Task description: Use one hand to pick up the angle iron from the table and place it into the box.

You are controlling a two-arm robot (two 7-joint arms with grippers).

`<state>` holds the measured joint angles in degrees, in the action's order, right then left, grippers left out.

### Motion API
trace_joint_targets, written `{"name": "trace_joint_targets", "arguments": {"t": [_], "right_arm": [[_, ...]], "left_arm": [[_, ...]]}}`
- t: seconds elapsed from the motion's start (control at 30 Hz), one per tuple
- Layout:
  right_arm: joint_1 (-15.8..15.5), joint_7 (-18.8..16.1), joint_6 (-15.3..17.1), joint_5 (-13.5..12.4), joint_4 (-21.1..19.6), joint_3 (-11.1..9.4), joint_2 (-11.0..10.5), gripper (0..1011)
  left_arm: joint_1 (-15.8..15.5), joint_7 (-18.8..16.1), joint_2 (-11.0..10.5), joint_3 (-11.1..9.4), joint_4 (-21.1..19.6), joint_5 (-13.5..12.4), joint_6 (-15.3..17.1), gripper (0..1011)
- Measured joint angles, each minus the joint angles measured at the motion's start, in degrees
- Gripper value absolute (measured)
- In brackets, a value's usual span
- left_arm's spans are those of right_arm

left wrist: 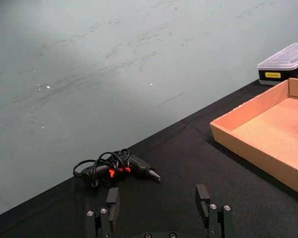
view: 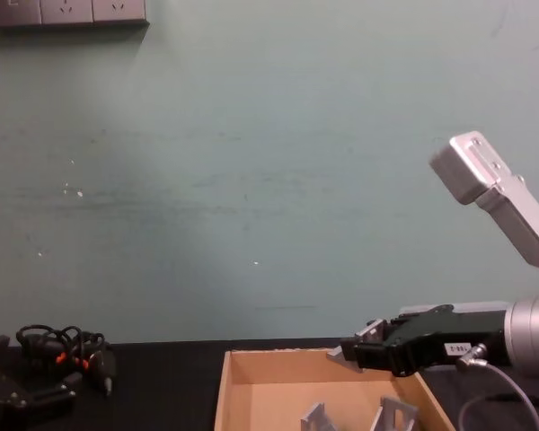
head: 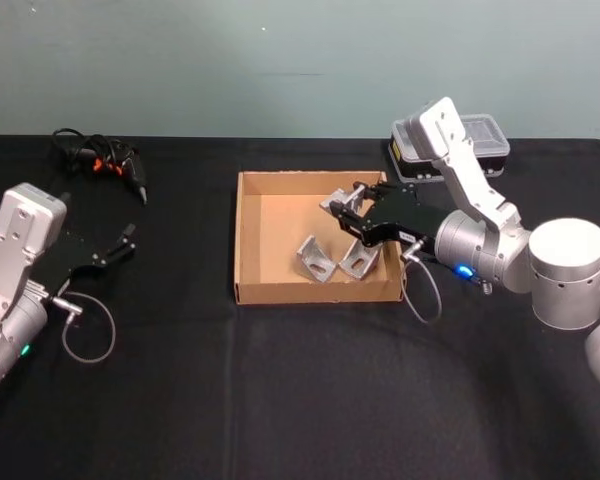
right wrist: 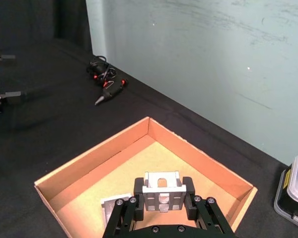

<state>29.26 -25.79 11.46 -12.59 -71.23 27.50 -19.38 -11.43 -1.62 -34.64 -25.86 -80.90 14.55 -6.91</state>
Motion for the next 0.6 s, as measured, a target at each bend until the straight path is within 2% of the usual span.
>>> {"name": "trace_joint_targets", "arguments": {"t": [0.6], "right_arm": [[5.2, -1.9, -1.0, 2.4, 10.4, 1.6, 3.2, 449]], "left_arm": [[0.0, 0.0, 0.0, 0.0, 0.0, 0.0, 0.0, 1000]]}}
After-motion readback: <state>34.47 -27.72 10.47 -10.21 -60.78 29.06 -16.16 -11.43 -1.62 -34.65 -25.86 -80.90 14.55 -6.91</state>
